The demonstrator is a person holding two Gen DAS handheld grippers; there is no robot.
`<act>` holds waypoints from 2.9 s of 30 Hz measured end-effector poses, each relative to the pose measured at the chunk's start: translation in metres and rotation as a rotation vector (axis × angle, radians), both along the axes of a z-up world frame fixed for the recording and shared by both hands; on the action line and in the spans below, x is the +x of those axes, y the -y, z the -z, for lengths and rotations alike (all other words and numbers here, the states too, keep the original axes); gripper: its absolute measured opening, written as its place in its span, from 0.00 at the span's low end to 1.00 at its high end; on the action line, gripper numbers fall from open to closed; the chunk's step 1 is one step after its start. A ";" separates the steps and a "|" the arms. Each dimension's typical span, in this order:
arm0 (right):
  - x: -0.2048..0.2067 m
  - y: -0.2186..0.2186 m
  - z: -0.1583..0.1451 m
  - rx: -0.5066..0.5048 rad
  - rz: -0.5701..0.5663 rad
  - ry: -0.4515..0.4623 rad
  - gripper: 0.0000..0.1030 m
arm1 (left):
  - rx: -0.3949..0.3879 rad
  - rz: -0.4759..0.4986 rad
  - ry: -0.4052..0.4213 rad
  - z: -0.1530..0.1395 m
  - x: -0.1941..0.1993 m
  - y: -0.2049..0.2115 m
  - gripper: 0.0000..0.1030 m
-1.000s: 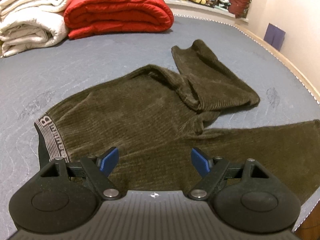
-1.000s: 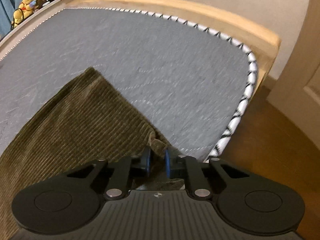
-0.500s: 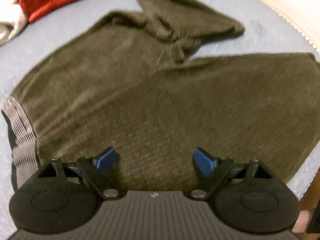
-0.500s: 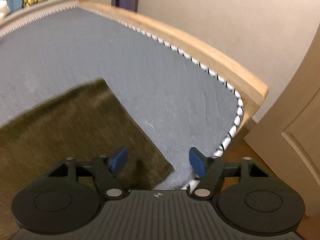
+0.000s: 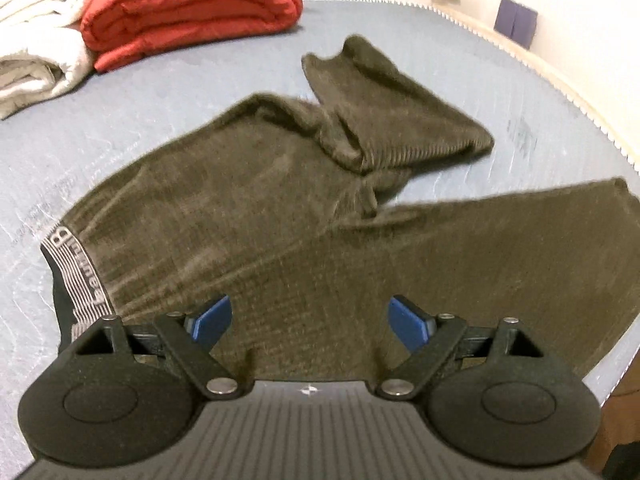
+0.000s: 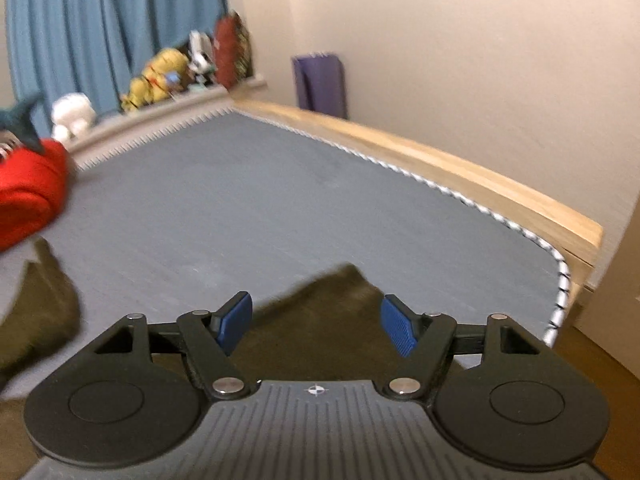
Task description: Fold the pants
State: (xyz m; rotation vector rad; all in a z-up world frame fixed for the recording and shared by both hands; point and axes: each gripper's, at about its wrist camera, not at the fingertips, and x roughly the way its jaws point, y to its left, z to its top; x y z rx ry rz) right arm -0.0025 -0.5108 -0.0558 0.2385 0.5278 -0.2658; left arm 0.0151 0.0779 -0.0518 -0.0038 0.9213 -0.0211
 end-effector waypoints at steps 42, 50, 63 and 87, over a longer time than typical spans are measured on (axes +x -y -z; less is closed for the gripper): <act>0.082 -0.316 0.018 0.004 -0.549 -0.014 0.96 | -0.048 -0.072 -0.010 -0.001 0.066 0.036 0.87; 0.096 -0.321 0.021 -0.035 -0.535 -0.023 0.96 | -0.067 -0.068 -0.026 0.005 0.078 0.038 0.87; 0.142 -0.295 0.039 0.037 -0.379 -0.045 0.68 | -0.097 -0.078 -0.051 0.010 0.084 0.036 0.87; 0.214 -0.300 0.109 0.115 -0.398 -0.168 0.64 | -0.092 -0.118 -0.047 0.007 0.098 0.022 0.87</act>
